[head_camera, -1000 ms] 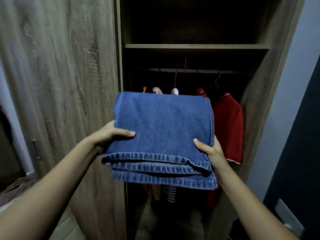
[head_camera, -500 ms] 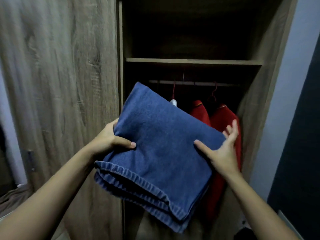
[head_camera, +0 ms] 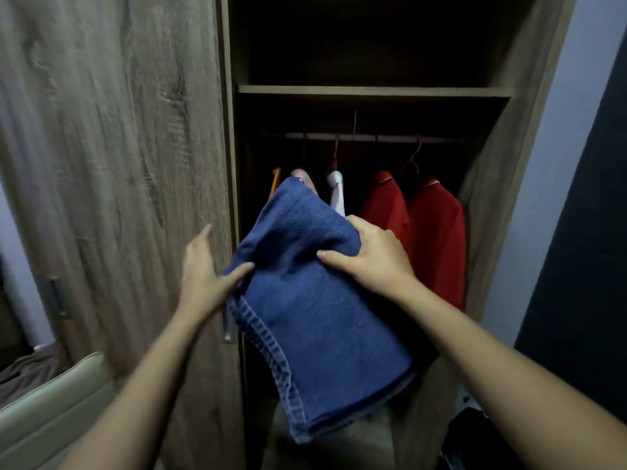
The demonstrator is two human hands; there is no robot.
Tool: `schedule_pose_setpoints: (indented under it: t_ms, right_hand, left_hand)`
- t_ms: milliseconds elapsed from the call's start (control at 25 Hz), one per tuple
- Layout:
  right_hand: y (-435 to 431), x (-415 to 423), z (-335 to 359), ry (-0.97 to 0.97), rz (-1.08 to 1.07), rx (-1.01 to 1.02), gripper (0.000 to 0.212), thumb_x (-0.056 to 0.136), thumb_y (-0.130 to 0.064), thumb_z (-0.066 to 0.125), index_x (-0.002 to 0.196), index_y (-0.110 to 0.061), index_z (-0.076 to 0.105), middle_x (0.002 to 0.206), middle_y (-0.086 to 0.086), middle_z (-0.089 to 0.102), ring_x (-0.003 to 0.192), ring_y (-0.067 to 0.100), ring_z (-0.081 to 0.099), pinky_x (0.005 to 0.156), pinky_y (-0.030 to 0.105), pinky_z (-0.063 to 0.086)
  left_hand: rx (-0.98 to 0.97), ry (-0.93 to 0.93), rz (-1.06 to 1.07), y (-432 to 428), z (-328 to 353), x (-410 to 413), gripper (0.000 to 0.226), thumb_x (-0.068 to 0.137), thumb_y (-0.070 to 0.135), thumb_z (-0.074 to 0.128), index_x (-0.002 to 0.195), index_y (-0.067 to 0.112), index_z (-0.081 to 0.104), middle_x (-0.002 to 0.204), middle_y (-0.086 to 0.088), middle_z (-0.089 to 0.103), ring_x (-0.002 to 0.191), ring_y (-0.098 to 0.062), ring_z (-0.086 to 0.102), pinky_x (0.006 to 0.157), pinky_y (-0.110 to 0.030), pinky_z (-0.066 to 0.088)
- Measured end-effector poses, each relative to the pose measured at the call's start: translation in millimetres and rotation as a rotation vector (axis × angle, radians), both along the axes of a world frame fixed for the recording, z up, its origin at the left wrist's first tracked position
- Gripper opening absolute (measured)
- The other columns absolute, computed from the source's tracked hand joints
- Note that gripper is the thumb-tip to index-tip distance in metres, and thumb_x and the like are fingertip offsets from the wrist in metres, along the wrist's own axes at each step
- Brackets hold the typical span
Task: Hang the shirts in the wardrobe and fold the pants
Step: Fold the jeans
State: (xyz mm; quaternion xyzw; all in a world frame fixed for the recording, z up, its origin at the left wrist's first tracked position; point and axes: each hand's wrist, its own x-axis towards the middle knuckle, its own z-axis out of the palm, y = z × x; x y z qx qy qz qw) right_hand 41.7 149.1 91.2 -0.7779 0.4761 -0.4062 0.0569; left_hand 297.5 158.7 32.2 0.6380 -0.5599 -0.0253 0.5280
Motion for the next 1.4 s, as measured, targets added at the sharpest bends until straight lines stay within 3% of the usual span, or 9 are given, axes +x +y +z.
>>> schedule_pose_setpoints:
  t_ms: [80,200,360,680,840,960,1080,1240,1400]
  right_hand:
    - [-1.3,1.1,-5.1,-0.015,-0.063,-0.017,0.046,0.066,-0.064,0.063,0.104,-0.042,0.052,0.092,-0.012,0.071,0.094,0.022,0.065,0.077,0.035,0.050]
    - [-3.1,2.7,-9.7,-0.105,-0.051,0.025,0.045,0.064,-0.067,0.061,0.102,-0.044,0.052,0.091,-0.013,0.071,0.093,0.019,0.066,0.081,0.039,0.052]
    - [-7.6,-2.6,-20.4,-0.304,0.059,0.099,0.045,0.062,-0.065,0.063,0.100,-0.040,0.058,0.090,-0.014,0.071,0.091,0.013,0.067,0.084,0.044,0.053]
    - [-24.9,-42.1,-41.9,-0.518,-0.002,0.225,0.057,0.061,-0.056,0.076,0.105,-0.026,0.057,0.102,-0.009,0.069,0.092,0.008,0.067,0.086,0.034,0.055]
    - [-25.7,-61.3,-30.4,-0.620,0.217,0.345,0.063,0.060,-0.022,0.085,0.114,-0.020,0.054,0.118,0.005,0.066,0.093,0.004,0.067,0.076,0.017,0.053]
    - [-23.7,-73.5,-15.3,-0.258,0.080,0.349,0.110,0.046,-0.048,0.088,0.139,-0.034,0.032,0.137,-0.002,0.050,0.119,0.011,0.054,0.092,0.025,0.047]
    - [-11.9,-60.5,-0.2,0.343,-0.098,0.111,0.119,0.045,-0.080,0.067,0.144,-0.044,0.012,0.149,-0.011,0.037,0.135,0.012,0.039,0.106,0.043,0.037]
    - [-14.7,-36.9,-6.4,0.324,0.023,0.237,0.097,0.051,-0.087,0.055,0.136,-0.050,0.025,0.132,-0.007,0.057,0.122,0.020,0.054,0.101,0.042,0.043]
    - [-22.5,-31.4,-28.5,0.008,0.314,0.490,0.035,0.077,-0.055,0.066,0.098,-0.026,0.067,0.100,-0.005,0.072,0.094,0.008,0.067,0.091,0.041,0.053]
  left_hand:
    - [-0.142,0.216,0.192,10.0,-44.5,-31.7,0.069,0.086,0.029,0.065,0.140,0.001,0.033,0.140,-0.022,0.039,0.130,-0.036,0.039,0.110,-0.040,0.030]
    - [0.106,0.635,-0.178,15.7,-72.3,-79.5,0.107,0.065,0.081,0.054,0.145,0.014,0.028,0.146,0.000,0.039,0.135,-0.022,0.038,0.109,-0.030,0.030]
    - [0.248,1.091,-0.432,-2.0,-69.5,-79.4,0.084,0.068,0.071,0.063,0.122,0.007,0.058,0.118,-0.002,0.064,0.103,-0.019,0.064,0.088,-0.029,0.048]
    - [0.100,1.023,-0.492,-7.4,-48.3,-67.0,0.026,0.082,0.027,0.069,0.100,0.007,0.069,0.095,-0.007,0.074,0.086,-0.022,0.071,0.066,-0.028,0.056]
    - [0.101,0.774,-0.610,-9.2,-32.9,-53.2,0.028,0.078,0.026,0.074,0.096,0.005,0.069,0.094,-0.008,0.074,0.088,-0.023,0.069,0.068,-0.027,0.056]
    - [0.091,0.645,-0.660,-13.7,-20.8,-41.3,0.048,0.063,0.041,0.076,0.097,0.008,0.069,0.097,-0.007,0.074,0.092,-0.022,0.069,0.075,-0.027,0.056]
    - [0.072,0.546,-0.740,-14.5,-18.0,-40.0,0.056,0.055,0.047,0.075,0.097,0.010,0.067,0.092,0.000,0.074,0.088,-0.013,0.068,0.070,-0.021,0.054]
    - [0.095,0.479,-0.839,-13.7,-21.0,-49.0,0.070,0.047,0.057,0.084,0.097,0.011,0.069,0.096,-0.004,0.073,0.091,-0.015,0.068,0.076,-0.024,0.054]
    - [0.210,0.485,-0.945,-16.9,-21.6,-45.9,0.066,0.050,0.052,0.086,0.101,0.013,0.069,0.101,-0.005,0.073,0.095,-0.017,0.067,0.076,-0.024,0.053]
